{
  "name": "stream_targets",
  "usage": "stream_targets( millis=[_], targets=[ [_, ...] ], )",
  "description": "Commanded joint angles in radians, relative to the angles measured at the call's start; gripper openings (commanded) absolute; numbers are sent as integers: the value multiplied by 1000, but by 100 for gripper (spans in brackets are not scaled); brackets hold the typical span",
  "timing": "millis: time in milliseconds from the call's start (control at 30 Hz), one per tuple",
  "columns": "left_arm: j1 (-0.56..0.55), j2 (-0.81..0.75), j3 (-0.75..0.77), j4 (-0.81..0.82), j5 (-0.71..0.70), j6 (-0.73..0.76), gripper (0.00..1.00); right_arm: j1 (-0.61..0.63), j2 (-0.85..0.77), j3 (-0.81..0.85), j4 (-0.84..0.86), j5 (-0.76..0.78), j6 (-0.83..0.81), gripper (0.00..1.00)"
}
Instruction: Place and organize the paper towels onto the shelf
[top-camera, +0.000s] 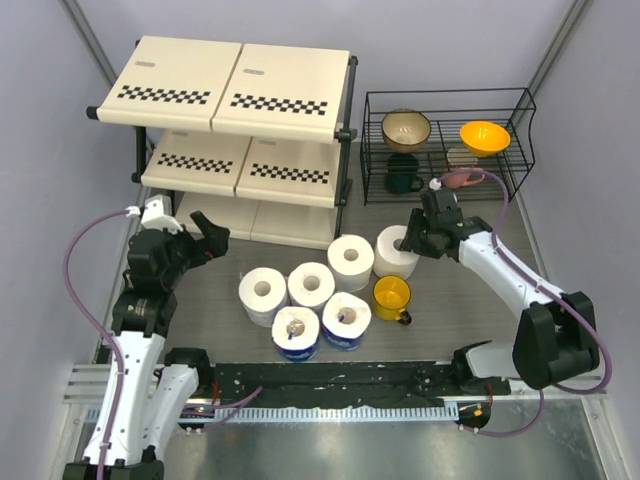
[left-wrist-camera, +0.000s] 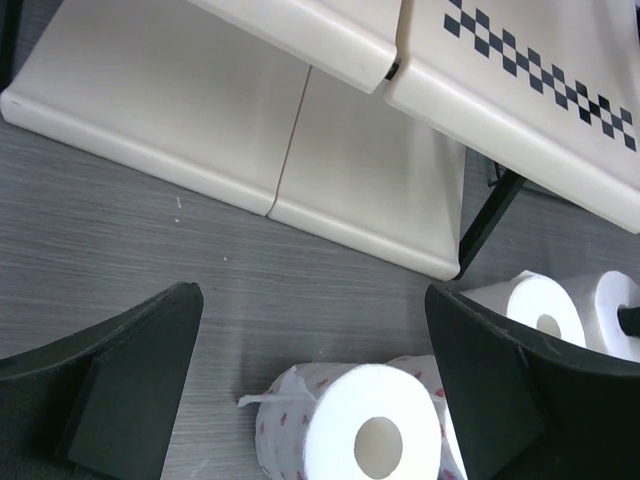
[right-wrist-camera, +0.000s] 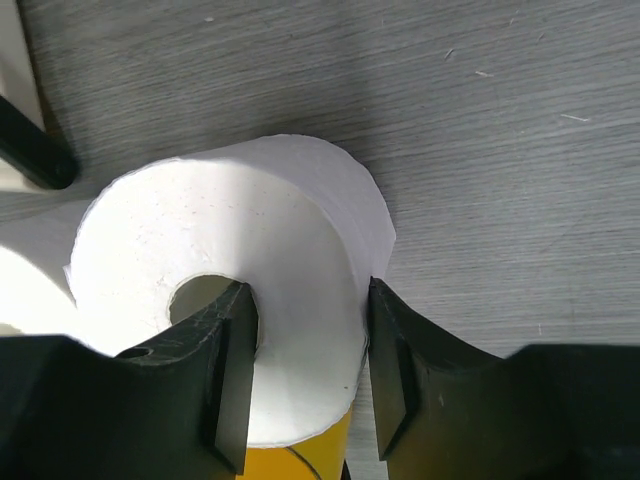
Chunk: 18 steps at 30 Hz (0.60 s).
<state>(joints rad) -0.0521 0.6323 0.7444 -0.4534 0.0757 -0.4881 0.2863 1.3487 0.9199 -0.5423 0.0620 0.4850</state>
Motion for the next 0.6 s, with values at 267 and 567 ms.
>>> stream_targets(
  millis=[267, 567],
  targets=[
    [-206, 98, 93, 119, 43, -113, 99, -3, -305, 140, -57, 87, 26, 11],
    [-753, 305, 153, 171, -442, -99, 100, -4, -349, 151, -94, 142, 24, 11]
  ],
)
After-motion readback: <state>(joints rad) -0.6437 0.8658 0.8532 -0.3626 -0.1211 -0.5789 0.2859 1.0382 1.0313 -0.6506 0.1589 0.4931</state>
